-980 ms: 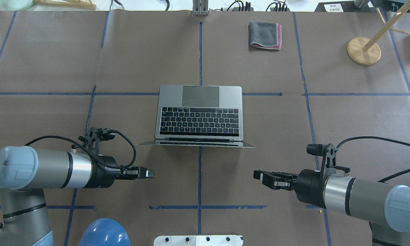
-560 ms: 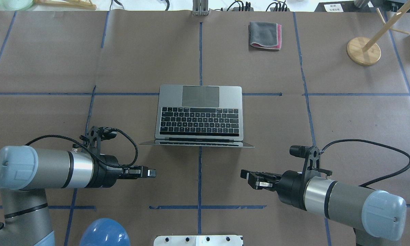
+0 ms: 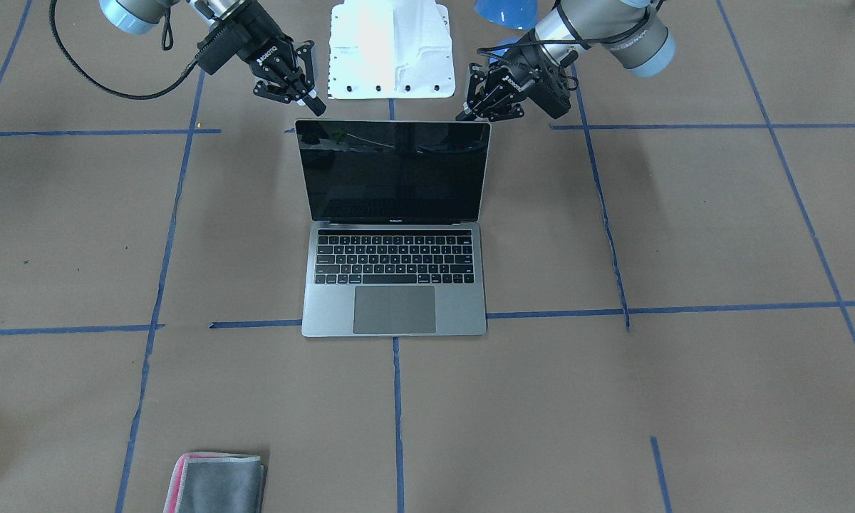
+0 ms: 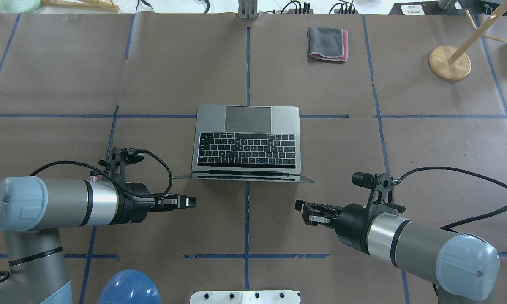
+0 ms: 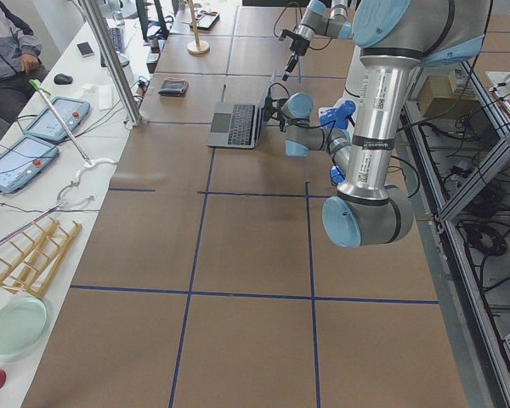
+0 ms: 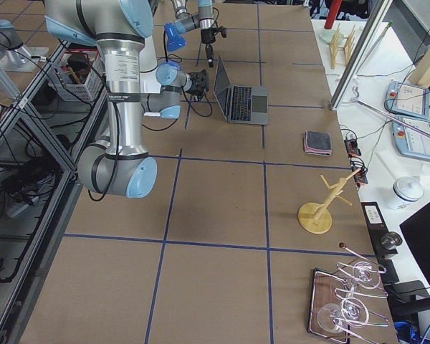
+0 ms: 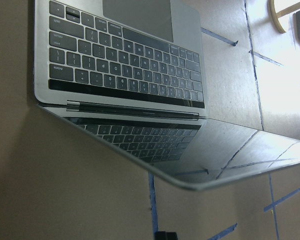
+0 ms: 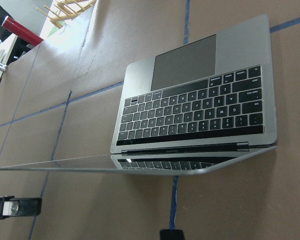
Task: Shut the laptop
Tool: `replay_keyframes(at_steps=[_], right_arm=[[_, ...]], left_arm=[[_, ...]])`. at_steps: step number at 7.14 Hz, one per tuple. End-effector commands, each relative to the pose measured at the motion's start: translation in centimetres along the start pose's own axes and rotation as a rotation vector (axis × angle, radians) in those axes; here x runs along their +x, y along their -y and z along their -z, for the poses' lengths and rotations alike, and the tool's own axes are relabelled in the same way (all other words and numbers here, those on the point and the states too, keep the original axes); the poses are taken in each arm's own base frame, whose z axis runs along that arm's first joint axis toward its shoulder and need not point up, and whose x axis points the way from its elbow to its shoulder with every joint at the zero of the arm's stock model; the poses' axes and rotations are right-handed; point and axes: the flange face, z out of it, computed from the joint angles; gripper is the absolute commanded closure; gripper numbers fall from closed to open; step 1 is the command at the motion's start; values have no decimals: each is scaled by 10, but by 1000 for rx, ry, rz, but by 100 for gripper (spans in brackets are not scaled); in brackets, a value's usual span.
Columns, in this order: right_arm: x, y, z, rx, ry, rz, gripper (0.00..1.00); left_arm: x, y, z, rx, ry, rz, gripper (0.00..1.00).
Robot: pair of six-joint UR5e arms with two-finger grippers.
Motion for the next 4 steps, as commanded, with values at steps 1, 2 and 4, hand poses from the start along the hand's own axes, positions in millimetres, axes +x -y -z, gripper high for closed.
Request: replay_keyframes(at_steps=[1, 2, 4], right_arm=[[-4, 6, -2, 22, -1, -2, 98], [-9, 14, -4, 36, -4, -1, 98], [-21, 27, -11, 58, -23, -2, 98]], left_arm=[[-4, 19, 7, 40, 10, 1, 100], [-3, 32, 9, 63, 13, -1, 100], [13, 49, 5, 84, 31, 1, 100]])
